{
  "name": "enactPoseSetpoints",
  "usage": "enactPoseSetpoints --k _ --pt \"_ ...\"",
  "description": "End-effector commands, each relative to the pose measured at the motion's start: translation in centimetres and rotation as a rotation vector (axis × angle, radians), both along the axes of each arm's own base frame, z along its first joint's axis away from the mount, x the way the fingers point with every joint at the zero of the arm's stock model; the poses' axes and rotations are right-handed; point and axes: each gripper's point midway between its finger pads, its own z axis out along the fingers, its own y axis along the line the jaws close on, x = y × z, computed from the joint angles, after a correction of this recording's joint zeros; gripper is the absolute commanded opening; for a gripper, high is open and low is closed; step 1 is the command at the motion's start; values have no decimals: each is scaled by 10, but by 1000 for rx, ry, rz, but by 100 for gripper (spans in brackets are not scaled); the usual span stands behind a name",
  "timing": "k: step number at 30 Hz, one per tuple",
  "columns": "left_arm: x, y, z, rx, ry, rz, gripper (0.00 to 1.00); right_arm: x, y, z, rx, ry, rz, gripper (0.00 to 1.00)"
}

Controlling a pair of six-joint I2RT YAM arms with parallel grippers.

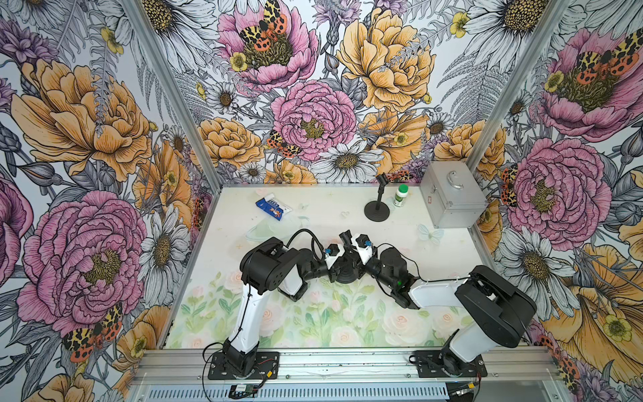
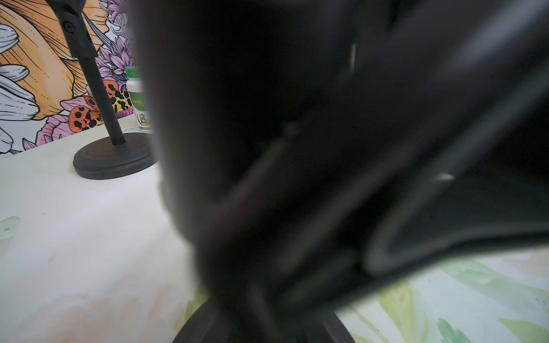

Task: Assemble a microphone stand
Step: Screw the microphone stand pole into the microphone stand base.

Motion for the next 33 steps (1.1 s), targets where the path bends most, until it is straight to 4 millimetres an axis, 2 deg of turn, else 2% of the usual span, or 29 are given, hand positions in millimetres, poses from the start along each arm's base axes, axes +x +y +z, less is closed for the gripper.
enactPoseSetpoints --k 1,2,5,8,11,12,14,17,23,27,30,33 --pt "-9 -1 -8 13 3 -24 21 20 -36 -36 -142 30 -216 0" --pt "-9 -1 -7 13 3 -24 21 17 -31 -35 -159 16 -177 4" --pt "-9 -1 -7 12 3 -29 20 5 -15 -27 -211 -61 -2 23" --pt "-12 -2 -7 11 0 -44 19 -25 -1 -19 -191 -84 332 38" --pt "-15 -2 -7 11 -6 -68 18 -68 -1 -14 -115 97 735 40" --pt "-16 -3 -7 9 -7 -77 18 -72 -3 -12 -112 129 787 40" --pt "-17 -3 -6 7 -8 -88 18 -71 -8 -14 -111 162 819 41" --pt "-19 -3 -6 7 -11 -98 18 -59 -12 -11 -101 154 809 41" --pt "-20 -3 -6 6 -11 -104 18 -34 -4 6 -98 108 830 42" --pt "-20 -4 -6 4 -10 -109 18 -16 1 10 -124 83 807 42" --pt "-19 -3 -6 5 -10 -102 18 -10 3 12 -132 70 798 37" --pt "-17 -3 -7 8 -7 -91 18 -10 1 11 -142 72 784 22"
